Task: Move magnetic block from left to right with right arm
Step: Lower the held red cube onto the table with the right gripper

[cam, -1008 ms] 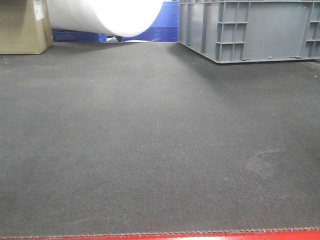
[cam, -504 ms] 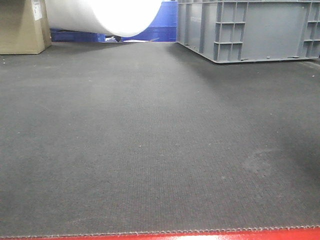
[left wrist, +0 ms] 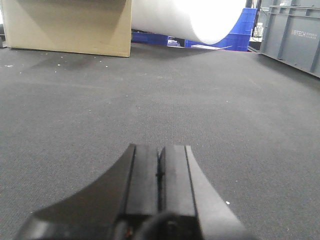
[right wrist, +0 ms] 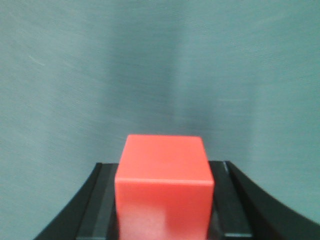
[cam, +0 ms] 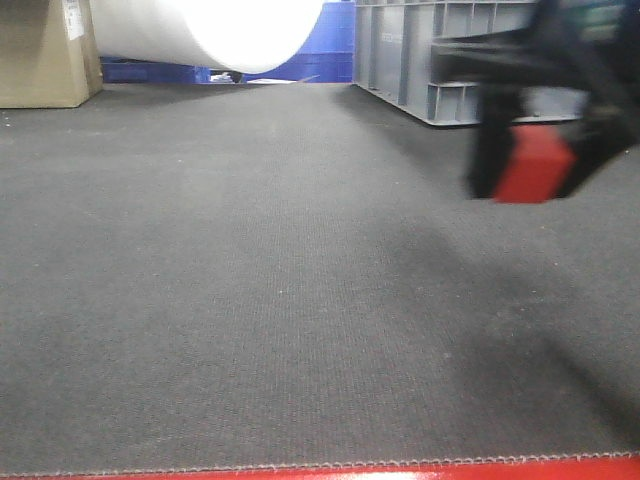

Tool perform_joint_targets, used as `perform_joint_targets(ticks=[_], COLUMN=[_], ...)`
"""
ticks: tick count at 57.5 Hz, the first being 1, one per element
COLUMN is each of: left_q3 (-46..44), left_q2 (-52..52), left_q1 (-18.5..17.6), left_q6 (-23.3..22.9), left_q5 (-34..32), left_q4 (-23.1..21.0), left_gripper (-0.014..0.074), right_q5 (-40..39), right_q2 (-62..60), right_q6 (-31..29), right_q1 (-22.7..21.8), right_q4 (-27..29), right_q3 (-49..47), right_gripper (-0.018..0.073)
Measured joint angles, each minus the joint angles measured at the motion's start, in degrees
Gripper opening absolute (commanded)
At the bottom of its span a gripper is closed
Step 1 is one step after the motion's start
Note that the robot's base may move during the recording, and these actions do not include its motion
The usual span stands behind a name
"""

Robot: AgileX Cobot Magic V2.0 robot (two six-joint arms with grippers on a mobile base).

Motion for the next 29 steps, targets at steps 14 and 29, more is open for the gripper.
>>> perform_joint_targets(ticks=[14,29], left_q3=[0.0,0.0], left_q2=[0.0,0.0], left_q1=[0.0,0.0], left_q6=[0.0,0.0], left_q5=[0.0,0.0], left_q4=[0.0,0.0], left_gripper=[-0.0126,-0.0126], right_q5=[11.9,15.5], right_q2=[14.8,23.1], right_q6=[7.0,10.4], right_q1=[7.5,12.6], right_q4=[0.0,1.8], right_q3=[-13.7,-23.1], right_gripper=[0.0268,0.0268])
